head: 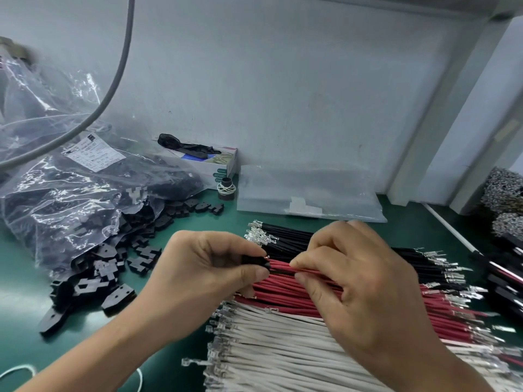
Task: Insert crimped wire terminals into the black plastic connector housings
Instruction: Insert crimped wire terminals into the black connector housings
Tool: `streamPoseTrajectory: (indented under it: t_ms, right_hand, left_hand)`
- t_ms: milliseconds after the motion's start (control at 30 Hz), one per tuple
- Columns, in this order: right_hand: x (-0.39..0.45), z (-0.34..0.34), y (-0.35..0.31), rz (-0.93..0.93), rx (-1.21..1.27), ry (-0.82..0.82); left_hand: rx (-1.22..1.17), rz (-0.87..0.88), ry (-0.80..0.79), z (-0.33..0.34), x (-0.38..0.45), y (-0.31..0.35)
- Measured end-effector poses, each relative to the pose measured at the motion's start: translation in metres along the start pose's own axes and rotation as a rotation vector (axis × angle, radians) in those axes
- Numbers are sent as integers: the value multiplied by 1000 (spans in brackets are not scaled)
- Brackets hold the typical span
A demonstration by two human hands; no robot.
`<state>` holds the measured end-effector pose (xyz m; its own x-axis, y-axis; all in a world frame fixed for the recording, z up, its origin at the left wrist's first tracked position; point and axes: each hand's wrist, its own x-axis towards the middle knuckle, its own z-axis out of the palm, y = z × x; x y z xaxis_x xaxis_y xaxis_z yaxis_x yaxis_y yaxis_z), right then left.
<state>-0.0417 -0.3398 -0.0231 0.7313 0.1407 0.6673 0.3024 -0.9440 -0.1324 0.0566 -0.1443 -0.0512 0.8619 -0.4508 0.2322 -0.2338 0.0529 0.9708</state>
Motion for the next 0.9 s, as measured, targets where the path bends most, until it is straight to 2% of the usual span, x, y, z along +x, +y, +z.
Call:
streamPoseTrajectory:
  t_ms: [67,133,200,600,733,800,900]
  right_hand:
    - [-1,-4,-6,8,61,-181]
    - [-4,1,-12,52,90,-446]
    - [-7,6,-13,77,152,-557]
    - [-6,9,-14,173,191,-572]
    - [-2,4,-11,324,400,-465]
    - [-1,2,-8,378,478,-346]
    - [-4,2,-3,304,318,-161]
  left_hand:
    - [47,7,38,-1,0,-2]
    - [46,1,39,-2,0,-4]
    - [28,-2,28,-2,0,-5]
    - [-29,-44,31,-4,4,-6]
    - [-85,-77,6,-6,3,-3]
    - [-107,-96,9,-7,3,-1]
    - [-114,-117,3,-9,4,2]
